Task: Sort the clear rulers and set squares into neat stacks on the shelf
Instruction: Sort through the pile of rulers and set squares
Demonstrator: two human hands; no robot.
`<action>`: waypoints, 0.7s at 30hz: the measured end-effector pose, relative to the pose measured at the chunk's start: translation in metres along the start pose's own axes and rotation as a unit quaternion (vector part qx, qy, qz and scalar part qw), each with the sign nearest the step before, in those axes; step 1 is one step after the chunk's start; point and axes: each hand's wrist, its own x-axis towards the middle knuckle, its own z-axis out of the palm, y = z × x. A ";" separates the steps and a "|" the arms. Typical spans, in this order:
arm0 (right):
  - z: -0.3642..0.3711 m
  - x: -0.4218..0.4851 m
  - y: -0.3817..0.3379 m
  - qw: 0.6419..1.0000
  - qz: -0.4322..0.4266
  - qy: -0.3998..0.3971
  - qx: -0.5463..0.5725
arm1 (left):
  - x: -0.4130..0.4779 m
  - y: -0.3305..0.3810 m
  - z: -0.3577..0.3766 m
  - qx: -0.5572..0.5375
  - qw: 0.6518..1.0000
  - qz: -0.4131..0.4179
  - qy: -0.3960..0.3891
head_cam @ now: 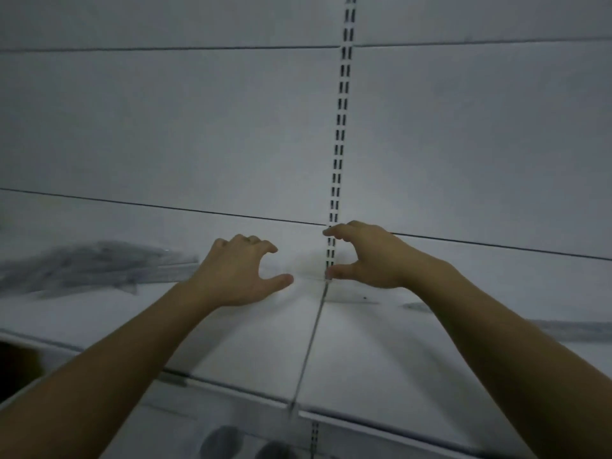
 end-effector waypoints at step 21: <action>0.154 0.201 -0.260 0.987 -0.082 -0.134 -0.014 | -0.116 -0.332 -0.014 0.008 0.956 -0.290 -0.039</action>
